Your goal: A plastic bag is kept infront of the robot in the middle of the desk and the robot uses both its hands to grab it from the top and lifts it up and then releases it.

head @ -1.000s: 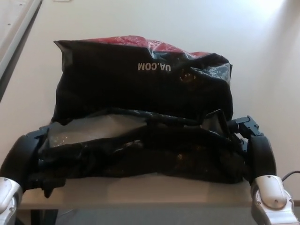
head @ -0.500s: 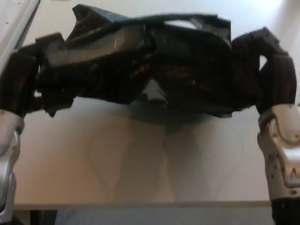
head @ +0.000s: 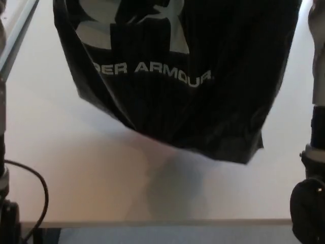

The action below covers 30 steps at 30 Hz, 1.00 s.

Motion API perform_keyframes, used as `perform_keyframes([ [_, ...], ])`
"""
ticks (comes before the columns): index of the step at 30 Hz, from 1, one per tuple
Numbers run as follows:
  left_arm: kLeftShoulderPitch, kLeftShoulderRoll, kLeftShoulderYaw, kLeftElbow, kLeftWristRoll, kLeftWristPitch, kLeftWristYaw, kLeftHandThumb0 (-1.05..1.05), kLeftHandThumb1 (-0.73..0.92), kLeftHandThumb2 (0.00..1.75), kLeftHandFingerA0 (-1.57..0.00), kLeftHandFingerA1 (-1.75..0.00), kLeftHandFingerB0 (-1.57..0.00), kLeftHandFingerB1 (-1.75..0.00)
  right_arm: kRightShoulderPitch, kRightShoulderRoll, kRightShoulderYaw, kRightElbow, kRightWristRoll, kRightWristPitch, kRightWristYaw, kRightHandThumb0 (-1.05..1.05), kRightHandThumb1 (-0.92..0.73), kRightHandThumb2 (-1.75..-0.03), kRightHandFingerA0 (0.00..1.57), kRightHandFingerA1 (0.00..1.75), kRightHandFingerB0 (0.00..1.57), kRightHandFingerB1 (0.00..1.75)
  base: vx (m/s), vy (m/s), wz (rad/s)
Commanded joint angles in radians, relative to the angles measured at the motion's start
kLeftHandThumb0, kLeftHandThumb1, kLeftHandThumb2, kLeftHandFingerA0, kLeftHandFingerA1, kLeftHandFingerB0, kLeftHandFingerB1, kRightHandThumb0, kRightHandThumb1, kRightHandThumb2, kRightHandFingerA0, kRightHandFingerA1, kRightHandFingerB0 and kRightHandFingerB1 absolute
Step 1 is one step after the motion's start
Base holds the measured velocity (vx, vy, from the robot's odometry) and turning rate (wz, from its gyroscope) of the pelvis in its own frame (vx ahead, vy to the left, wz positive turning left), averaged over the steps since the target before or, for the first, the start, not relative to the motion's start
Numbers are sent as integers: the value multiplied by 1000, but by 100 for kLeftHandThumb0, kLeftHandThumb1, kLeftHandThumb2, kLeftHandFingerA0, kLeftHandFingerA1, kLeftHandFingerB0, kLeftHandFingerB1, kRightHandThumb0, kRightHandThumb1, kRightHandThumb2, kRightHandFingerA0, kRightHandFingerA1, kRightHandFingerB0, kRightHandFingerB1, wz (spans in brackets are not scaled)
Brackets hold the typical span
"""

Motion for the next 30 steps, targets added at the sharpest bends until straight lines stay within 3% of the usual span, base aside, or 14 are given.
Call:
perform_keyframes([
  [1, -289, 51, 28, 53, 2, 62, 43, -22, 60, 62, -101, -175, -72, -175, -280, -86, -64, 61, 90, 43, -44, -47, -74, -63, 103, 175, 71, 169, 0, 0, 0],
  [5, -356, 67, 23, 99, 12, 38, 36, -20, 60, 62, -100, -175, -72, -175, -320, -92, -74, 76, 90, 42, -59, -49, -73, -63, 102, 175, 71, 156, 0, 0, 0],
  [10, -378, 74, 22, 118, -2, 32, 25, -18, 59, 63, -100, -175, -71, -175, -320, -95, -71, 67, 100, 56, -52, -47, -74, -63, 103, 175, 71, 153, 0, 0, 0],
  [14, -363, 89, 6, 97, 22, 45, 26, -20, 60, 62, -102, -175, -74, -175, -301, -95, -66, 51, 104, 71, -63, -47, -73, -62, 102, 175, 70, 158, 0, 0, 0],
  [15, -352, 83, 8, 81, 6, 71, 19, -21, 61, 61, -101, -175, -73, -175, -288, -94, -69, 51, 106, 75, -69, -44, -74, -62, 103, 175, 67, 165, 0, 0, 0],
  [18, -332, 73, 10, 73, -3, 79, 23, -21, 61, 61, -101, -175, -73, -175, -266, -104, -67, 78, 107, 48, -45, -44, -75, -62, 103, 175, 69, 164, 0, 0, 0],
  [20, -325, 60, 6, 74, -1, 104, 35, -20, 59, 62, -100, -175, -74, -175, -248, -111, -62, 94, 104, 52, -42, -42, -75, -61, 103, 175, 68, 147, 0, 0, 0],
  [21, -324, 62, 3, 78, 6, 101, 37, -20, 59, 62, -100, -175, -74, -175, -247, -111, -62, 99, 106, 49, -42, -42, -75, -61, 103, 175, 68, 147, 0, 0, 0],
  [23, -308, 60, -1, 94, 12, 88, 45, -20, 59, 62, -99, -175, -73, -175, -234, -126, -56, 146, 98, 46, -33, -42, -77, -60, 97, 175, 62, 170, 0, 0, 0],
  [25, -302, 65, -8, 110, 30, 68, 55, -22, 59, 61, -99, -175, -73, -175, -231, -132, -51, 175, 89, 34, -37, -42, -76, -60, 96, 175, 61, 175, 0, 0, 0],
  [28, -247, 88, -36, 159, 99, 23, 91, -19, 59, 57, -92, -175, -70, -175, -209, -132, -48, 249, 79, 26, -57, -43, -75, -61, 99, 175, 66, 164, 0, 0, 0],
  [30, -215, 83, -39, 169, 105, 29, 106, -20, 60, 57, -90, -175, -67, -175, -181, -125, -39, 280, 75, 3, -50, -41, -75, -61, 95, 175, 65, 168, 0, 0, 0],
])
